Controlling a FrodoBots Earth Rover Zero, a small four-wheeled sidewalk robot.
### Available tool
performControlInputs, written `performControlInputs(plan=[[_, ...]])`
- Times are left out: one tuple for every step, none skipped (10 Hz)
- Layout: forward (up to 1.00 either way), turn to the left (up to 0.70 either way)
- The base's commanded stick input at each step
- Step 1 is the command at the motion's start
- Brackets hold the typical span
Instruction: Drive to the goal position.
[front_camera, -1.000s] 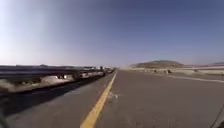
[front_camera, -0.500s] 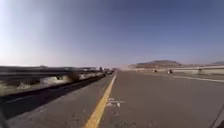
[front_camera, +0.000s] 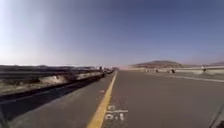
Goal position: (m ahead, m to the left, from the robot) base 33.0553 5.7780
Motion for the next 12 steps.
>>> performControlInputs(plan=[[0.85, -0.10], [0.85, -0.23], [0.85, -0.07], [0.85, 0.00], [0.85, 0.00], [0.85, 0.00], [0.85, 0.00], [0.85, 0.00], [0.85, 0.00], [0.85, 0.00], [0.85, 0.00], [0.85, -0.06]])
